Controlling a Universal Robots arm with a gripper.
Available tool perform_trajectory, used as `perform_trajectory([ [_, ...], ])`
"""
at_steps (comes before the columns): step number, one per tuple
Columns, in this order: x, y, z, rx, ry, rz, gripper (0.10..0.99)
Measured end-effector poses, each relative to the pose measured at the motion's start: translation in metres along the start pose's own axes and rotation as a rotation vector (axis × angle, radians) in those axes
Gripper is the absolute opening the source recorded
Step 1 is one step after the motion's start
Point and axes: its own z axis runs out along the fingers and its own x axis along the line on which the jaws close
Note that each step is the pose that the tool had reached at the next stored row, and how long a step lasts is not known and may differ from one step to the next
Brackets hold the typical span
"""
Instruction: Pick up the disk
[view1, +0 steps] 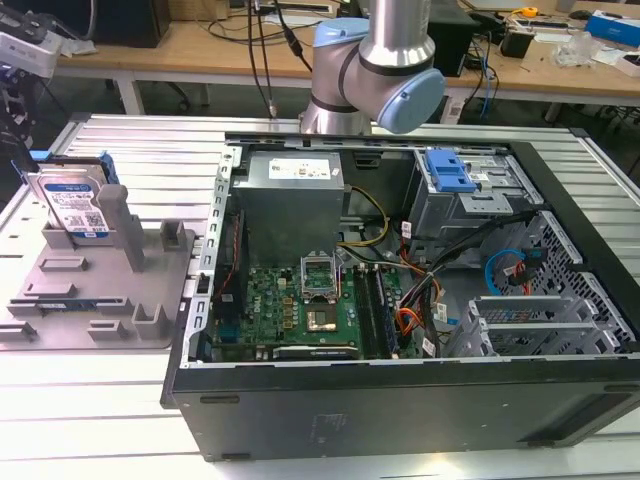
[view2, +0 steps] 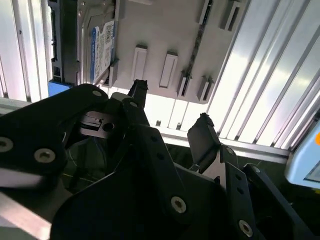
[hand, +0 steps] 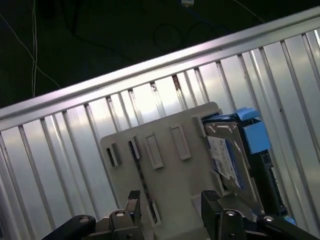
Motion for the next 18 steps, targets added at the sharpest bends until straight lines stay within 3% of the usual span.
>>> perform_trajectory([
  [4,0.0,-0.0001,0.0012,0.007,0.0029,-0.108,0.6],
  [10,-0.0002,-0.0003,0.0027,0.013,0.0051,-0.227,0.6],
  [17,-0.001,-0.0016,0.0026,0.013,0.0054,-0.23,0.6],
  [18,-0.006,-0.0001,0.0025,0.013,0.0055,-0.231,0.6],
])
